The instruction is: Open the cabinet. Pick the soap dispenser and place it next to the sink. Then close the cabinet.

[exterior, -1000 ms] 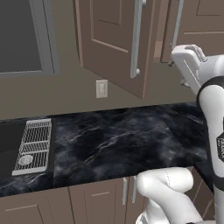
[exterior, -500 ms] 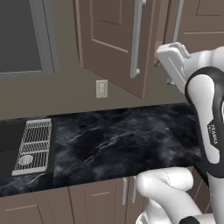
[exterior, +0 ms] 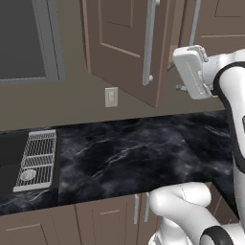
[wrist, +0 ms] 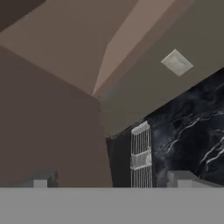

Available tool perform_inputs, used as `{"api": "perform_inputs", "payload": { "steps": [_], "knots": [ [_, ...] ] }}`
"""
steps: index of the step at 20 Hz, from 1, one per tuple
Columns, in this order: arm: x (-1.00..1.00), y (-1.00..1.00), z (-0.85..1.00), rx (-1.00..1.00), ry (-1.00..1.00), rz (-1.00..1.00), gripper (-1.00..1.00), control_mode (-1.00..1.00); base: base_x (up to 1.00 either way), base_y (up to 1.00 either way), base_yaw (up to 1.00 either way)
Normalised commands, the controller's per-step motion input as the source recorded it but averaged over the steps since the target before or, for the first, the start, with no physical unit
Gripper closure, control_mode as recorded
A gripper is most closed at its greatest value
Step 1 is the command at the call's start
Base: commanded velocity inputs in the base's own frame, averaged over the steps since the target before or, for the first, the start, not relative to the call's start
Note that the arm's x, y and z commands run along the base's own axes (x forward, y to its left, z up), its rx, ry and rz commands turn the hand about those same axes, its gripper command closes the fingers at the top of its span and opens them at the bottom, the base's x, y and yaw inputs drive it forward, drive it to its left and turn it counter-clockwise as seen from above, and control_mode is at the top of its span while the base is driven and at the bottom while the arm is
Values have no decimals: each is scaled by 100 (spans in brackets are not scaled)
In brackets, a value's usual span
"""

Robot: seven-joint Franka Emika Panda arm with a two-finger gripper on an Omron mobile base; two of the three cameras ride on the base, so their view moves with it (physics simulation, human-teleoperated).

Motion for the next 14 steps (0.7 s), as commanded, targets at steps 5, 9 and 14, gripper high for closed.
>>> {"api": "perform_inputs", "payload": {
  "steps": [5,9,14],
  "knots": [
    [11,8,0,7,0,25,-100,-100,0,0,0],
    [2,16,0,1,1,21,-100,-100,0,0,0],
    [7,20,0,0,8,18,-100,-100,0,0,0]
  ]
}}
